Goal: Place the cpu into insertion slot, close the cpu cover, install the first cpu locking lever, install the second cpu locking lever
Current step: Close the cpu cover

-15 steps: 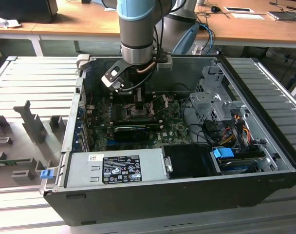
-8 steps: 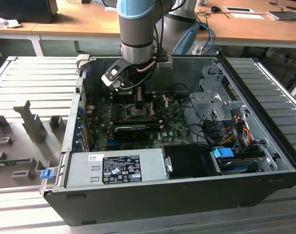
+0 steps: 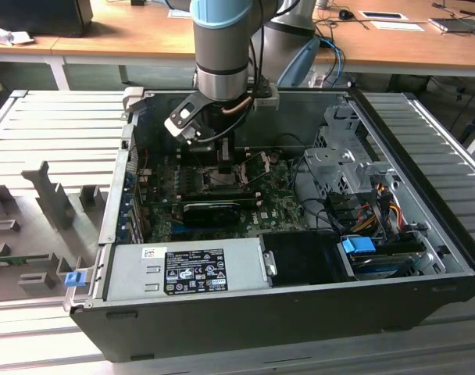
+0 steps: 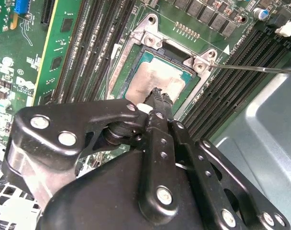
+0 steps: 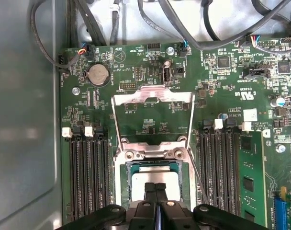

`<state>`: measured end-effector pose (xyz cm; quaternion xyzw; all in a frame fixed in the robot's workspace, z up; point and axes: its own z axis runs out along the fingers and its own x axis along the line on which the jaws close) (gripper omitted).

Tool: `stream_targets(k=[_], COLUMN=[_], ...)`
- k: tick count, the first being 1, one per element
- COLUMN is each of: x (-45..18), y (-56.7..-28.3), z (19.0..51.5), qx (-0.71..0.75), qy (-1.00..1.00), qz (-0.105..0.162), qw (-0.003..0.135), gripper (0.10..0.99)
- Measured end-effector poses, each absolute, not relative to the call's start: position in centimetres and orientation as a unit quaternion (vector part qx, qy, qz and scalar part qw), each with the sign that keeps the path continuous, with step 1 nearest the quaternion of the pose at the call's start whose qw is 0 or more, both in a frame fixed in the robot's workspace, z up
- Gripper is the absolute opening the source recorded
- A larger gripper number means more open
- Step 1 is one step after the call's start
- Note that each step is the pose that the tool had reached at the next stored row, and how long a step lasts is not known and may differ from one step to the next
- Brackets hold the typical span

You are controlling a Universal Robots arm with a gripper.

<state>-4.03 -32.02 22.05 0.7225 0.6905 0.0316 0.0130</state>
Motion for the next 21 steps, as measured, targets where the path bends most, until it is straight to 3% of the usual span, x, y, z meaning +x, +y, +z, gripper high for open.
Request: stream_targets(k=[21], x=[-2.2], y=[-32.0], z=[24.8], qx=[0.723], qy=[0.691], qz=[0.03], qw=[0.013], gripper=[0.106])
